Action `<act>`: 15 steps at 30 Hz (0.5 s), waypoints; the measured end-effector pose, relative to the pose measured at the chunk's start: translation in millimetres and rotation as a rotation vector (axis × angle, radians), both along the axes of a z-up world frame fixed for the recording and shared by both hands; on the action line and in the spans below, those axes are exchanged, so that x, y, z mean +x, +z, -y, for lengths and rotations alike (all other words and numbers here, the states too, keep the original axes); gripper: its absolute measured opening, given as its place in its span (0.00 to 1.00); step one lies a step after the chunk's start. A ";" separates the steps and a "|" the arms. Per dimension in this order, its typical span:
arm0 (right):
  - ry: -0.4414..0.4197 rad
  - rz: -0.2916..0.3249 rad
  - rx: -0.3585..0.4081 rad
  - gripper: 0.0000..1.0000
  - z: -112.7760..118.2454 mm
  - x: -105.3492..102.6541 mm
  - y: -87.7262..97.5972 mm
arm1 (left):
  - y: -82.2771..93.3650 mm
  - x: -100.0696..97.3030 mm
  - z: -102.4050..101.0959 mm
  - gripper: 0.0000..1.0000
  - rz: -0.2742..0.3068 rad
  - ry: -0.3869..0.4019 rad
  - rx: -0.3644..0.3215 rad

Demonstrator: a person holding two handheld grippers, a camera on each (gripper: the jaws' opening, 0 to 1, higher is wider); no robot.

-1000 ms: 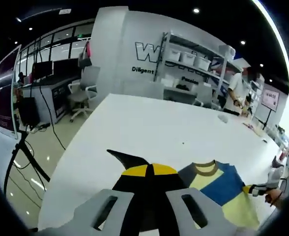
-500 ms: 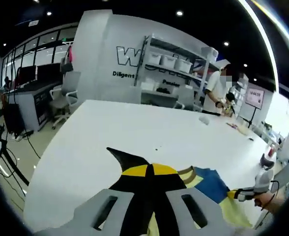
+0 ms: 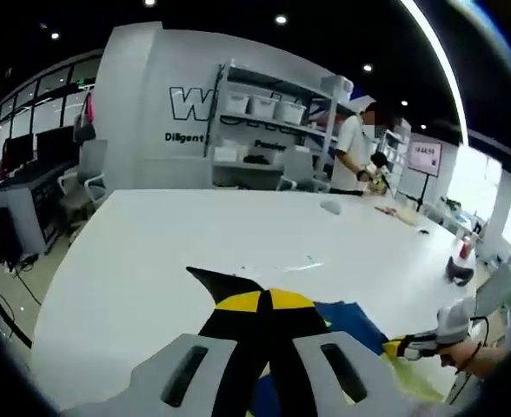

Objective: Fold the garment on the visible template until the final outline fits inside the template.

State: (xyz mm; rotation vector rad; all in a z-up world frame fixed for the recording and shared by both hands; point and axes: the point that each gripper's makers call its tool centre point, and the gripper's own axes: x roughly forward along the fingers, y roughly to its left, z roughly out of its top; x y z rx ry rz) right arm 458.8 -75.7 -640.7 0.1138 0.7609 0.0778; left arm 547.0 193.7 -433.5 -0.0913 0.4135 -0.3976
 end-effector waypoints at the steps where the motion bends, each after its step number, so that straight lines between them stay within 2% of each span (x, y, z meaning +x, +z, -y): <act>1: 0.001 0.000 -0.002 0.00 -0.1 0.0 -0.1 | 0.4 -0.2 7.6 0.00 0.004 -0.012 0.003; 8: 0.000 0.002 0.005 0.00 0.2 0.4 -0.1 | 0.8 -2.8 46.4 0.00 0.023 -0.072 -0.011; 15: 0.000 0.002 0.005 0.00 0.0 0.1 0.0 | -9.1 -7.0 93.3 0.00 0.023 -0.157 0.004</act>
